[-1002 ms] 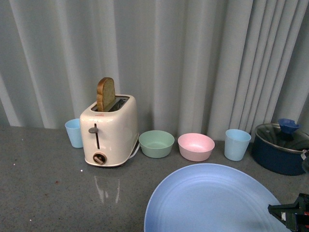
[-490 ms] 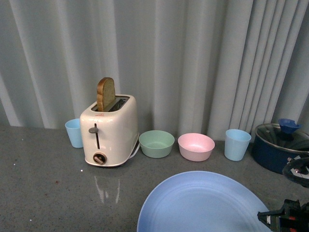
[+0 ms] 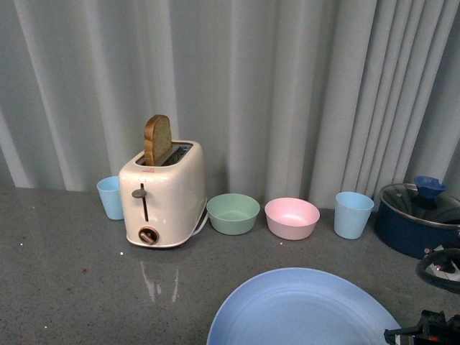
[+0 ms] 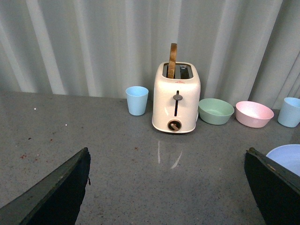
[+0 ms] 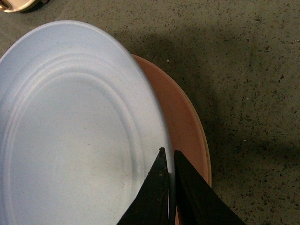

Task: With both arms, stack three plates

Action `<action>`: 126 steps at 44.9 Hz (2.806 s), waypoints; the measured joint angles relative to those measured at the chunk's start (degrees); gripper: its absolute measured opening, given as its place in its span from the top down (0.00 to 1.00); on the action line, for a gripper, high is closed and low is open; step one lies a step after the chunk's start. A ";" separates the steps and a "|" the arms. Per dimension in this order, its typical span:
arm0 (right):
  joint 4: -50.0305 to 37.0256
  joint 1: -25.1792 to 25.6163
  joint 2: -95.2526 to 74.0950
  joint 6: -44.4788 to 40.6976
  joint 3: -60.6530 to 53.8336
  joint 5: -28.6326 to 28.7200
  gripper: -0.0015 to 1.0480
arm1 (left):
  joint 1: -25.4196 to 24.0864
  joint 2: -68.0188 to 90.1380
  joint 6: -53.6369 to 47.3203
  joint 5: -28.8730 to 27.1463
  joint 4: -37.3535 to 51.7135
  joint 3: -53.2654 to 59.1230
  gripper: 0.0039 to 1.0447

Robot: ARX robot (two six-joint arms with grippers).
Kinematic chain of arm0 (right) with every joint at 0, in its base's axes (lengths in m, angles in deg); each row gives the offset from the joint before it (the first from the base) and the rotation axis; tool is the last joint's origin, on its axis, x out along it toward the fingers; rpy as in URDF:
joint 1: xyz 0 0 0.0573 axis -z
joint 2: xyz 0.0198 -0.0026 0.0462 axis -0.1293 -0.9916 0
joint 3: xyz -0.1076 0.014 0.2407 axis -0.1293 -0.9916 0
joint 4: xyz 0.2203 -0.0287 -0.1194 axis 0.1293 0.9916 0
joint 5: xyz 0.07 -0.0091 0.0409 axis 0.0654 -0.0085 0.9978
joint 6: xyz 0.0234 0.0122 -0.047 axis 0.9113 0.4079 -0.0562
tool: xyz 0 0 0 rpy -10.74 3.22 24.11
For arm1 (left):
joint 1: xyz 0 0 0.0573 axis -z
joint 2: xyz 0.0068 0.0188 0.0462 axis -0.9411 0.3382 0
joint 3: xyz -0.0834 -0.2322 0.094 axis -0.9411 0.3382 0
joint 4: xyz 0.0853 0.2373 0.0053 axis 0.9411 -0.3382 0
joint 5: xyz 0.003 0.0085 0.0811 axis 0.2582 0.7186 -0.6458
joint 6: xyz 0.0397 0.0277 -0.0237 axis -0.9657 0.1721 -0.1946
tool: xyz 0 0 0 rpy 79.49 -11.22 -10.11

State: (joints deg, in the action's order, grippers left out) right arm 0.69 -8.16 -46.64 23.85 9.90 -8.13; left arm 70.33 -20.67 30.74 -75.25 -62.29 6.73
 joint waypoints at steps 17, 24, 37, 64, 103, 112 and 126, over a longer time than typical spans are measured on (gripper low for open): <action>2.71 0.92 0.31 0.04 0.61 -0.70 0.49 | 0.00 0.02 0.00 0.00 0.00 0.00 0.06; 4.22 2.38 6.01 0.07 -0.26 0.50 0.21 | 0.00 0.00 0.00 0.00 0.00 0.00 0.06; 7.69 8.24 16.22 0.22 -4.55 -1.62 0.07 | 0.00 0.00 0.00 0.00 0.00 0.00 0.06; 24.02 0.74 77.64 -13.16 -13.03 -23.17 0.32 | 0.00 0.02 0.00 0.00 0.00 0.00 0.06; 27.69 0.74 99.21 -11.76 -30.34 -23.28 0.97 | 0.00 0.00 0.00 0.00 0.00 0.00 0.06; 28.85 0.74 101.20 -11.76 -31.21 -23.28 0.97 | 0.00 0.02 0.00 0.00 0.00 0.02 0.06; 37.53 0.74 112.10 -11.76 -33.27 -23.34 0.97 | 0.00 0.02 0.00 0.00 0.00 0.00 0.06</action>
State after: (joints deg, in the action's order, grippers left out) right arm 38.22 -7.42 65.47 12.09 -23.37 -31.48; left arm 70.33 -20.65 30.74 -75.25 -62.29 6.73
